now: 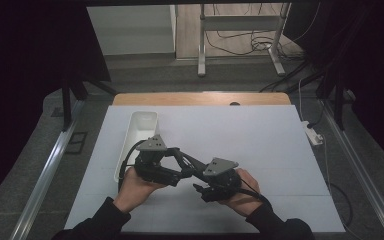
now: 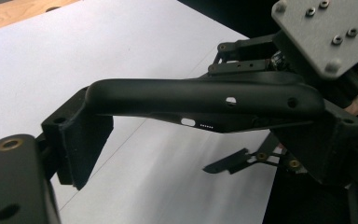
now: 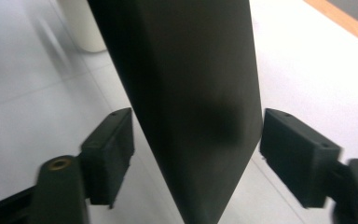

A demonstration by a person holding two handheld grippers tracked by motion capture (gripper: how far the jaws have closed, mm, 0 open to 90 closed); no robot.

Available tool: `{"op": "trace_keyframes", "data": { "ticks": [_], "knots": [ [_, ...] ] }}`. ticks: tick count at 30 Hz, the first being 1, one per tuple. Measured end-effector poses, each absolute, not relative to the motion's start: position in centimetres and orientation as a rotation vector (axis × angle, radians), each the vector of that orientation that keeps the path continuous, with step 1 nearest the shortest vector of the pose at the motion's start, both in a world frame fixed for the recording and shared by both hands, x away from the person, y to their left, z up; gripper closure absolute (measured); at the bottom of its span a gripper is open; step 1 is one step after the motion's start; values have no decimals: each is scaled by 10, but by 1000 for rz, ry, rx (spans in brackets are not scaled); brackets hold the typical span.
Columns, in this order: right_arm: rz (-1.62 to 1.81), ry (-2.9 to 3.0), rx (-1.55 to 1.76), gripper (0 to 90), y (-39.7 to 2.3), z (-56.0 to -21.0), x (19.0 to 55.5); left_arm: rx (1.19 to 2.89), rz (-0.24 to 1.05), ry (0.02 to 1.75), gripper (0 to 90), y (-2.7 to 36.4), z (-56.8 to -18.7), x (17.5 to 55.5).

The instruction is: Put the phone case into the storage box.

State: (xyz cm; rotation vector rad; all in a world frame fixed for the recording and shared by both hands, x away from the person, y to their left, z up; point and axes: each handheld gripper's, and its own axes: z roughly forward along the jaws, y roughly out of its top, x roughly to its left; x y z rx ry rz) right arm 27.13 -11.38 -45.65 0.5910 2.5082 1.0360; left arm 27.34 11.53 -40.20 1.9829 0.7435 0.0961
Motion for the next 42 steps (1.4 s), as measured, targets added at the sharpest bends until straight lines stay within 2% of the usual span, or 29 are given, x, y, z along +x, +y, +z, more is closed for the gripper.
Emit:
{"op": "trace_keyframes", "data": {
  "ticks": [3,9,14,18,22,30,42],
  "knots": [
    [1015,2493,578,323,-113,-457,270,1983,94,742,143,114,-401,273],
    [978,2443,538,493,-112,-460,268,1985,91,740,142,112,-402,272],
    [957,2450,516,585,-113,-460,268,1988,104,742,138,112,-403,272],
    [947,2452,486,714,-115,-459,267,1977,109,739,135,113,-403,273],
    [945,2448,450,802,-115,-458,265,1954,99,741,130,115,-404,274],
    [939,2454,408,842,-114,-457,263,1938,100,740,134,117,-407,276],
    [943,2490,443,842,-118,-456,266,1925,105,734,38,126,-408,280]
  ]
}}
